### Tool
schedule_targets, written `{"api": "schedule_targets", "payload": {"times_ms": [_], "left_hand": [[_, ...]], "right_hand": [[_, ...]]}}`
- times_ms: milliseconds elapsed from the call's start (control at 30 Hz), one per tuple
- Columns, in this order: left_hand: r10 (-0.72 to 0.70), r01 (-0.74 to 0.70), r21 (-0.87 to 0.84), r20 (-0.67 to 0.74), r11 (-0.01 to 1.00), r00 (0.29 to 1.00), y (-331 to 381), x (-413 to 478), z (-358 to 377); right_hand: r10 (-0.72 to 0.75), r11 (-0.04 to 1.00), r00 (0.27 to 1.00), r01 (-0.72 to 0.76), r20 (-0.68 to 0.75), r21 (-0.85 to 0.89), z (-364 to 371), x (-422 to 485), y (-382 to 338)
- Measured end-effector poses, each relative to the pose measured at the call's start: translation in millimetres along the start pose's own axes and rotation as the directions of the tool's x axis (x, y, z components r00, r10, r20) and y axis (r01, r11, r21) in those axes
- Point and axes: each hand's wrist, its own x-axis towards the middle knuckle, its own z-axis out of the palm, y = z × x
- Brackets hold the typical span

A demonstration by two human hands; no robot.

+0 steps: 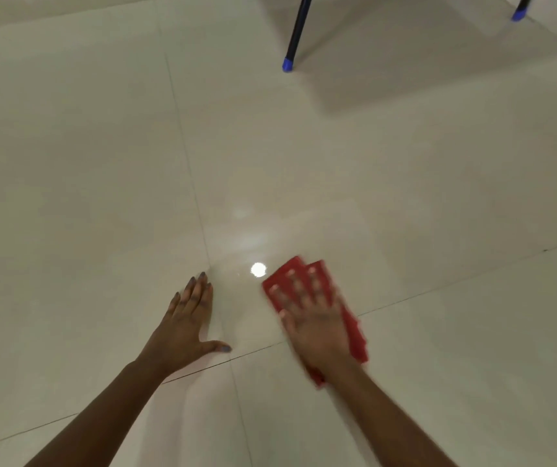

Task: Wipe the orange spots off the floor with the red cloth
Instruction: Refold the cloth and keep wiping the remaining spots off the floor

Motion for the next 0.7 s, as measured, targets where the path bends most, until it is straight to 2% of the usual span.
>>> {"api": "schedule_targets", "payload": {"times_ms": [67, 133, 267, 300, 367, 433, 467, 533, 567, 633, 700], "left_hand": [[-0.014, 0.014, -0.003, -0.022, 1.000, 1.000, -14, -15, 6], [-0.026, 0.026, -0.003, -0.026, 1.000, 0.999, -20, -27, 9], [-0.038, 0.038, -0.018, -0.042, 0.999, 0.998, -17, -34, 13], [-0.052, 0.050, -0.028, -0.041, 0.998, 0.998, -16, -36, 13], [-0.069, 0.066, -0.074, -0.046, 0.995, 0.997, -9, -37, 11], [-0.142, 0.112, -0.192, -0.151, 0.975, 0.978, 2, -43, 8], [-0.218, 0.151, -0.279, -0.228, 0.948, 0.949, 11, -47, 5], [-0.432, 0.245, -0.499, -0.303, 0.831, 0.849, 32, -50, 1], [-0.539, 0.291, -0.629, -0.246, 0.721, 0.806, 43, -49, -2], [-0.641, 0.289, -0.870, -0.038, 0.398, 0.767, 61, -48, -12], [-0.650, 0.221, -0.968, 0.092, 0.118, 0.754, 74, -41, -30]], "right_hand": [[-0.211, 0.977, 0.977, 0.211, 0.010, 0.016, 9, -24, -29], [-0.255, 0.966, 0.967, 0.255, 0.003, 0.035, 10, -20, -27], [-0.011, 1.000, 1.000, 0.011, -0.012, 0.009, 8, 27, -18], [-0.007, 1.000, 1.000, 0.007, 0.006, 0.011, 8, 32, -24], [-0.140, 0.990, 0.989, 0.139, 0.046, 0.036, 9, 22, -43], [-0.340, 0.939, 0.937, 0.333, 0.078, 0.088, 7, -4, -66], [-0.385, 0.918, 0.918, 0.371, 0.091, 0.138, 4, -14, -73], [-0.361, 0.902, 0.930, 0.331, 0.064, 0.278, 0, -18, -80], [-0.304, 0.876, 0.952, 0.262, 0.043, 0.405, -3, -13, -83], [-0.162, 0.743, 0.974, 0.015, 0.158, 0.669, -17, 2, -86], [-0.042, 0.536, 0.958, -0.219, 0.284, 0.815, -34, 16, -86]]}}
